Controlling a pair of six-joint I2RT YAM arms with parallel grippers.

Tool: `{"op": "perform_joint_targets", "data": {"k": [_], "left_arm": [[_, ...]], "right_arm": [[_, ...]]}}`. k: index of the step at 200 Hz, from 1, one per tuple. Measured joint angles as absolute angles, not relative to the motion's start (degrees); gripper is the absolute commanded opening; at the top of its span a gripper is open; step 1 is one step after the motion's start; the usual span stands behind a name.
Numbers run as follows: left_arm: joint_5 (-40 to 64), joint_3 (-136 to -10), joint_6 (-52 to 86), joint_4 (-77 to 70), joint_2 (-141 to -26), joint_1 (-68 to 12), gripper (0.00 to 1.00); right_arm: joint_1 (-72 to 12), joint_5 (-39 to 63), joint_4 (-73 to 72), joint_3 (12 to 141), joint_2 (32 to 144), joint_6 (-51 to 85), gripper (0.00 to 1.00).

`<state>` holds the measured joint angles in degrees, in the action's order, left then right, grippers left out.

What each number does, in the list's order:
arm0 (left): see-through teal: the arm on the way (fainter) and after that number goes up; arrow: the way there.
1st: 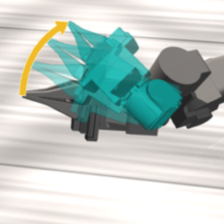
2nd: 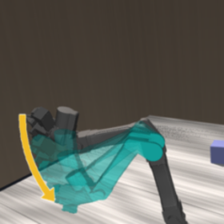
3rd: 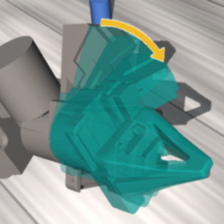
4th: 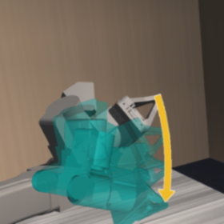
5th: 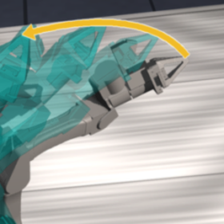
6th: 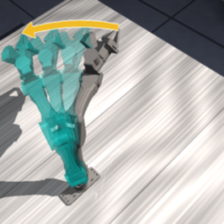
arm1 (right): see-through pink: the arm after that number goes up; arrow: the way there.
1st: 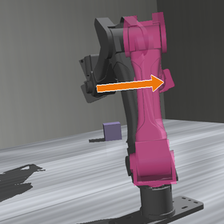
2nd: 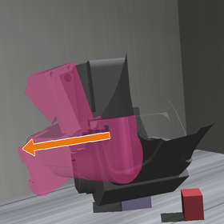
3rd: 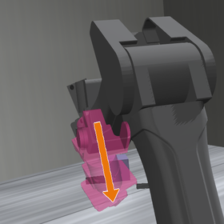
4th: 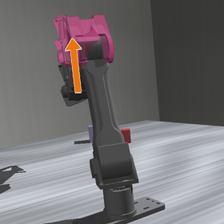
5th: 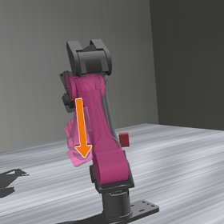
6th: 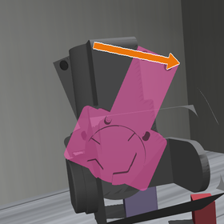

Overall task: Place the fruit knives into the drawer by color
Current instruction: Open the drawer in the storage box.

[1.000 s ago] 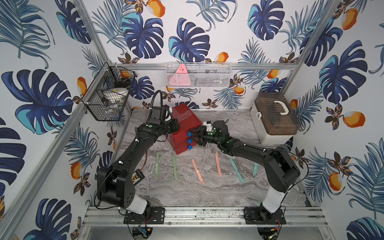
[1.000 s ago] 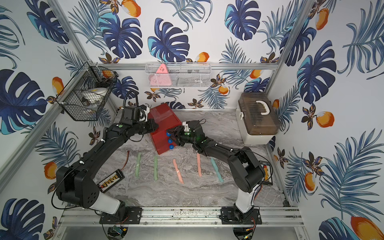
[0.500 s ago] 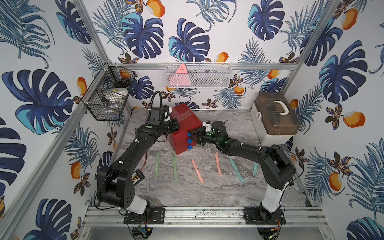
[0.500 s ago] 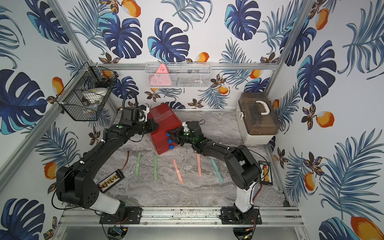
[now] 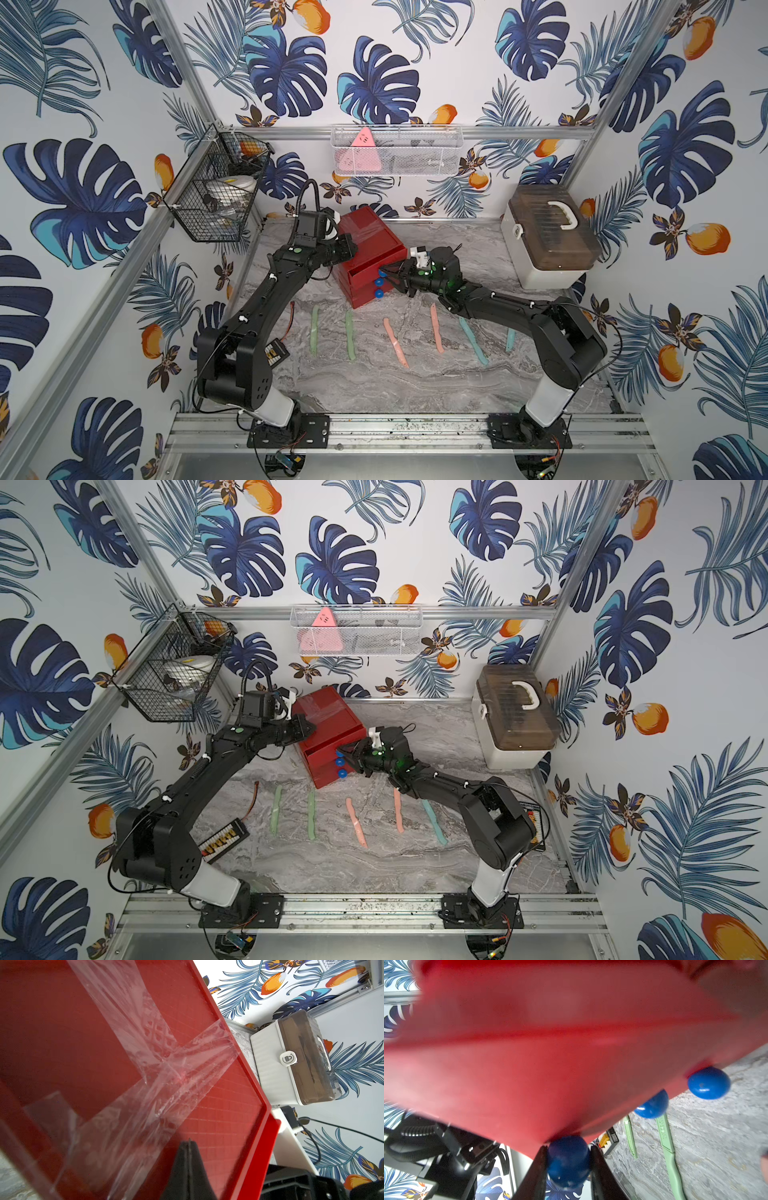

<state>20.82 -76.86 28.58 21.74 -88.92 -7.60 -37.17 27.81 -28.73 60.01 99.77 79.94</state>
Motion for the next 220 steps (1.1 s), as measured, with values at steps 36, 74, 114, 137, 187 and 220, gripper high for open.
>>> {"op": "perform_joint_targets", "data": {"k": [36,74,114,137,187,220], "left_arm": [[21.41,-78.30,28.88,22.28,-90.17,-7.16,0.04],[21.80,-79.81,30.04,21.96,-91.81,-7.03,0.04],[22.17,-80.66,30.06,21.69,-92.79,-6.94,0.05],[22.00,-80.68,30.09,21.47,-92.84,-6.72,0.05],[22.24,-80.62,30.22,21.32,-92.86,-6.39,0.05],[22.35,-80.79,30.22,21.43,-92.92,-6.37,0.08]], "right_arm": [[-37.67,28.05,-29.45,52.82,94.43,79.94,0.22],[-37.91,27.90,-32.69,47.31,90.91,79.96,0.25],[-37.93,28.36,-32.95,48.29,91.90,79.96,0.28],[-38.02,29.28,-32.86,49.47,93.03,80.14,0.34],[-38.20,27.68,-26.17,49.84,90.87,78.74,0.71],[-38.20,27.29,-21.43,49.32,87.18,76.84,0.85]]}}
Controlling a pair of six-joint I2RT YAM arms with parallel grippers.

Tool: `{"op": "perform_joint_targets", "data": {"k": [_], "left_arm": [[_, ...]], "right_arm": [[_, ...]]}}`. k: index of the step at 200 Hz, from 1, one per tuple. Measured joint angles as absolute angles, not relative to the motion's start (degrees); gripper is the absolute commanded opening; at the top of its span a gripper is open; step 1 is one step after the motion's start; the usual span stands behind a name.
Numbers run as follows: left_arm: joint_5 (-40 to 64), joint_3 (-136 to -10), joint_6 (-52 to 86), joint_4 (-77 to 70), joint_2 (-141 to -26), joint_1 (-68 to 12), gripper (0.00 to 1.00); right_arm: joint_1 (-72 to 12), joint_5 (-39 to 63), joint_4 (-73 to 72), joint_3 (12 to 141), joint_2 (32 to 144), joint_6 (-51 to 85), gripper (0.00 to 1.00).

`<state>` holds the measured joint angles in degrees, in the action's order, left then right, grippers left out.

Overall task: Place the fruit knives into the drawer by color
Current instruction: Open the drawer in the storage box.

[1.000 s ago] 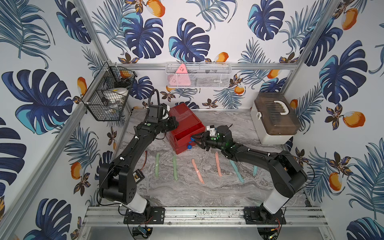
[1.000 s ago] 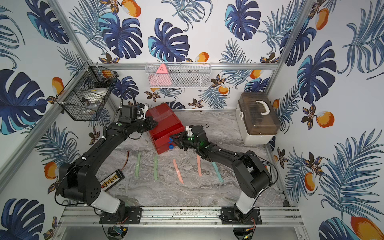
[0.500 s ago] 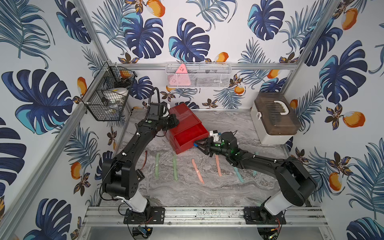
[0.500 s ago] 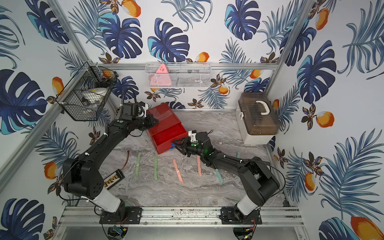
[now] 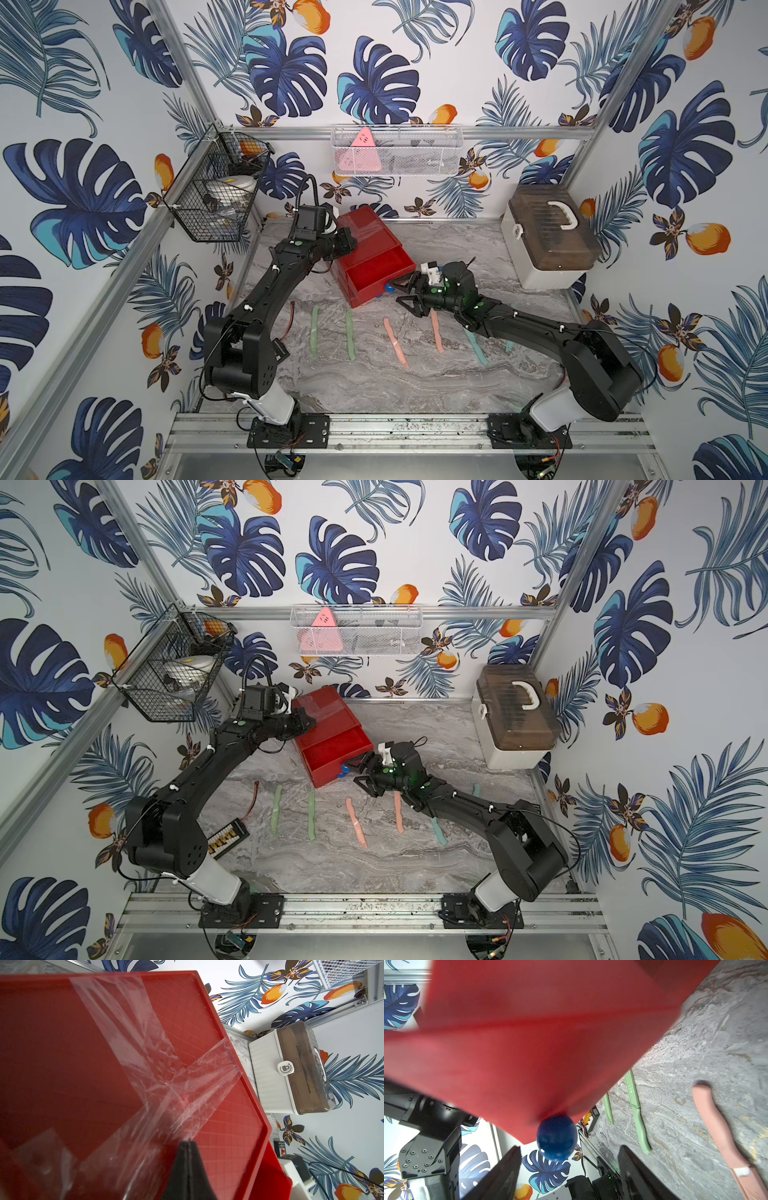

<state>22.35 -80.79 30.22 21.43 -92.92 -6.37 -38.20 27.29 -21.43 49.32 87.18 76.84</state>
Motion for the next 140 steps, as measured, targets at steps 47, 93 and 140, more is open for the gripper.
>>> {"op": "perform_joint_targets", "data": {"k": [47,93,140], "left_arm": [[21.56,-84.90,30.24,24.69,-93.30,-6.46,0.98],[16.95,-91.13,27.22,31.24,-88.53,-11.86,0.99],[11.86,-86.87,24.21,36.73,-74.37,-18.48,0.99]], "right_arm": [[-37.56,26.68,-10.83,45.87,79.22,73.84,0.91],[-36.27,21.39,18.31,55.96,76.62,57.63,0.93],[-36.27,8.86,41.52,62.28,81.80,40.56,0.91]]}}
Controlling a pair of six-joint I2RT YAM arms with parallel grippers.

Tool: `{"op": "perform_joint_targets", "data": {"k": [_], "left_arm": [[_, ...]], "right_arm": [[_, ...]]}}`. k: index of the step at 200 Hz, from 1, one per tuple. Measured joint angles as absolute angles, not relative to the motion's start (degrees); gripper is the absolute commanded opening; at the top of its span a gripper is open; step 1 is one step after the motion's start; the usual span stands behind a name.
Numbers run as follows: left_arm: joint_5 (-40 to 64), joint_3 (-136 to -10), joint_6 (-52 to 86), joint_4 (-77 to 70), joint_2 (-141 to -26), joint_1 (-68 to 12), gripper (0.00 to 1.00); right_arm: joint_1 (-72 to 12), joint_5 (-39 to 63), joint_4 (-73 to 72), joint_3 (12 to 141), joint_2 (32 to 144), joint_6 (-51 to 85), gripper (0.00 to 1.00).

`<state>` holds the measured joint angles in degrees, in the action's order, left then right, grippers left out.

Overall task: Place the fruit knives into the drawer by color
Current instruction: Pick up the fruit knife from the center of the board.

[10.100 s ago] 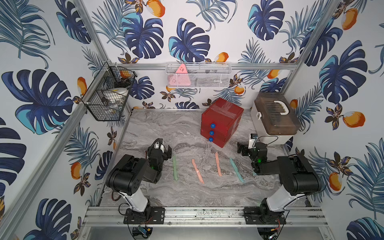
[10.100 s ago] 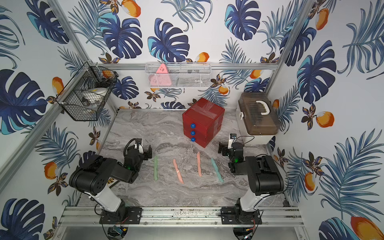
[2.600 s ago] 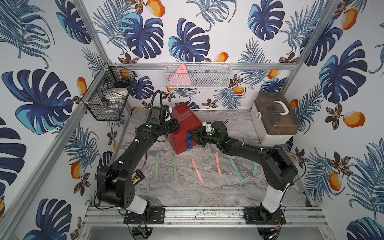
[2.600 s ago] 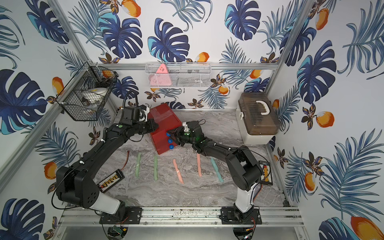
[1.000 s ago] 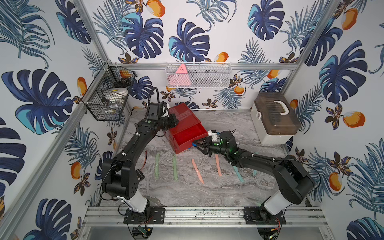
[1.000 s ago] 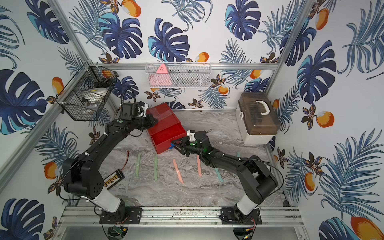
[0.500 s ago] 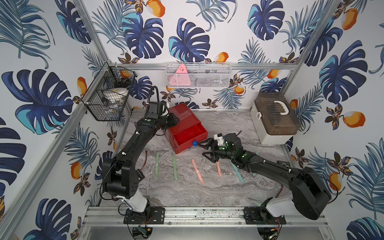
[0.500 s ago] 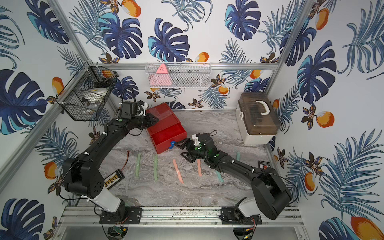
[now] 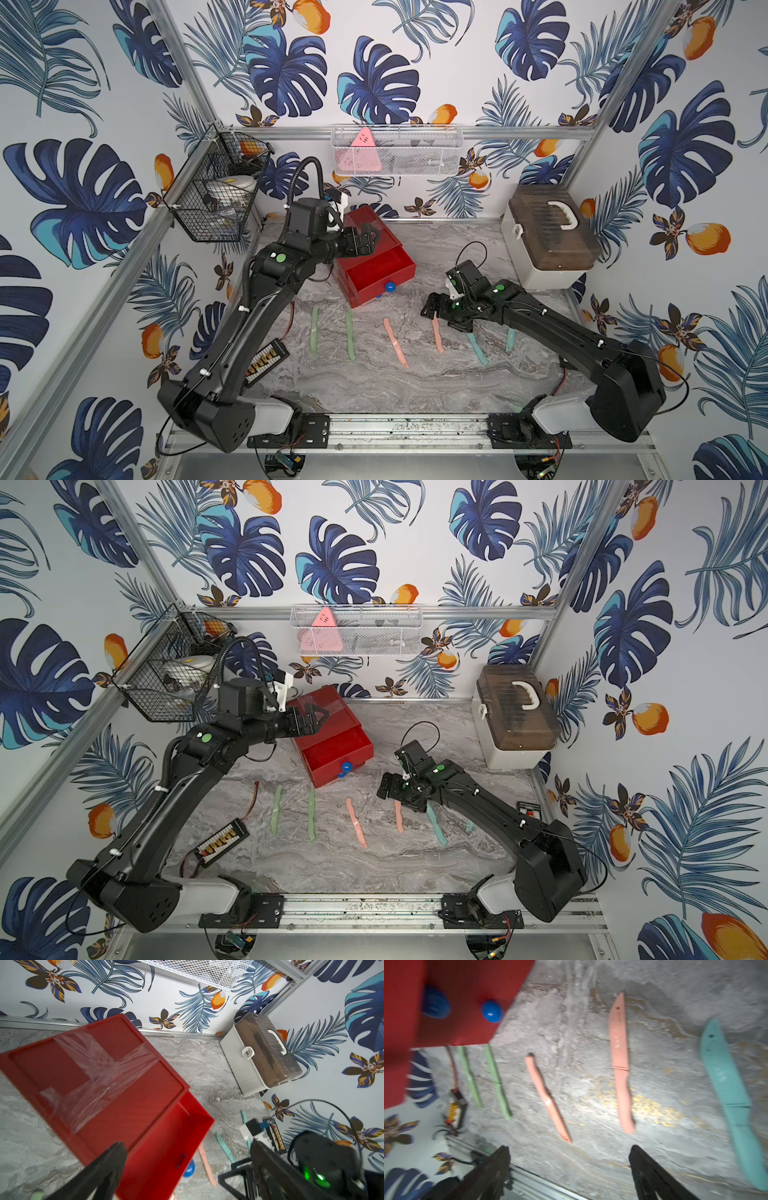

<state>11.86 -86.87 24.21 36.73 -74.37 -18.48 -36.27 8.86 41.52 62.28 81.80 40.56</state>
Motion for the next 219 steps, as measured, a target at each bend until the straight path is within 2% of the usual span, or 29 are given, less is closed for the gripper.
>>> {"op": "perform_joint_targets", "data": {"k": [58,85,117,168,219], "left_arm": [[11.92,-67.68,26.26,44.16,-56.29,-24.73,0.99],[11.77,-58.78,28.95,46.28,-49.06,-26.28,0.99],[12.03,-51.42,31.97,47.11,-44.16,-27.88,0.99],[12.01,-48.03,34.63,48.12,-41.54,-29.28,0.99],[11.84,-49.67,34.76,48.60,-43.38,-29.65,0.99]], "right_arm": [[-36.29,3.01,46.87,61.10,86.04,32.18,0.78],[-36.38,2.22,46.72,60.49,88.36,30.79,0.66],[-36.84,1.78,45.98,60.90,91.46,29.21,0.58],[-39.48,-0.43,45.36,63.31,96.27,28.01,0.58],[-41.60,-4.01,44.77,65.67,101.51,28.73,0.51]]}}
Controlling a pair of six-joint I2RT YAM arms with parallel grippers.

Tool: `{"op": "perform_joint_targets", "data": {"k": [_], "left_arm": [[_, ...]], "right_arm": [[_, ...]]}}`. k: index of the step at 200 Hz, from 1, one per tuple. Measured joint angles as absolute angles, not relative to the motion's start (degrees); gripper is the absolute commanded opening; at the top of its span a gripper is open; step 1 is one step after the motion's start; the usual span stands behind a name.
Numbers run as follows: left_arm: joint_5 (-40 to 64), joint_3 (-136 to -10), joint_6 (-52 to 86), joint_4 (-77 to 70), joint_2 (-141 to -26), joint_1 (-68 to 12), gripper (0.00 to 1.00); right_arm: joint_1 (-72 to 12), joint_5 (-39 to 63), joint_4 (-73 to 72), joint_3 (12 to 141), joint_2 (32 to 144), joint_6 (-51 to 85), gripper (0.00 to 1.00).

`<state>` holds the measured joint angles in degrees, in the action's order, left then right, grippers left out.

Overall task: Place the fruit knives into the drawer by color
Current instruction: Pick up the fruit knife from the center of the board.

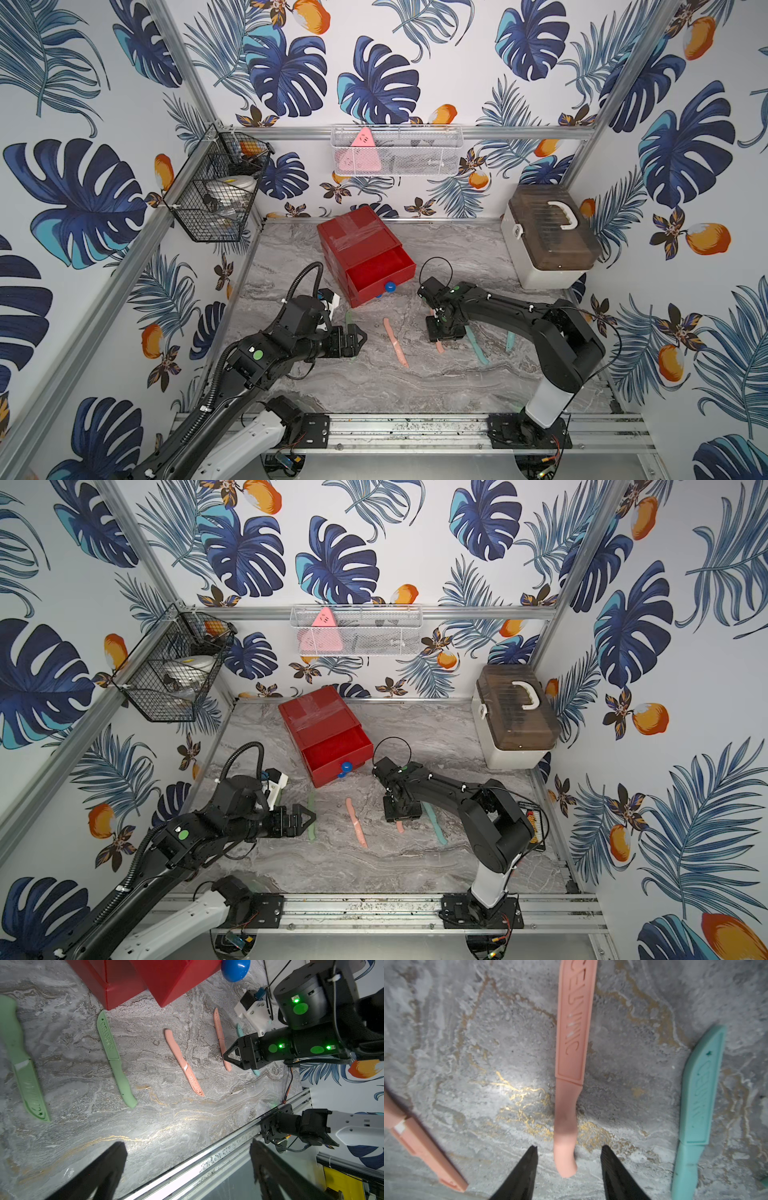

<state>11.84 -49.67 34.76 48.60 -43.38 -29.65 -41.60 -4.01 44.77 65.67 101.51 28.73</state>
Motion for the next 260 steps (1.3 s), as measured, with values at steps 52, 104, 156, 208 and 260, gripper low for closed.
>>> {"op": "perform_joint_targets", "data": {"k": [52,104,156,208,260], "left_arm": [[11.84,-49.67,34.76,48.58,-43.62,-29.69,0.99],[11.86,-47.77,35.05,48.49,-42.63,-29.69,0.99],[12.05,-47.44,35.05,48.38,-42.87,-29.69,0.99],[12.23,-47.44,35.05,48.27,-43.20,-29.69,0.99],[12.27,-47.29,35.27,47.57,-43.55,-29.69,0.99]], "right_arm": [[-41.78,-5.54,42.78,67.46,104.84,28.93,0.47],[-41.80,-5.41,41.08,66.35,105.82,29.36,0.39],[-41.34,-5.17,41.69,67.75,107.81,29.30,0.36],[-40.38,-5.04,41.60,68.20,108.49,29.32,0.21],[-39.86,-4.56,40.84,67.51,108.07,29.08,0.09]]}}
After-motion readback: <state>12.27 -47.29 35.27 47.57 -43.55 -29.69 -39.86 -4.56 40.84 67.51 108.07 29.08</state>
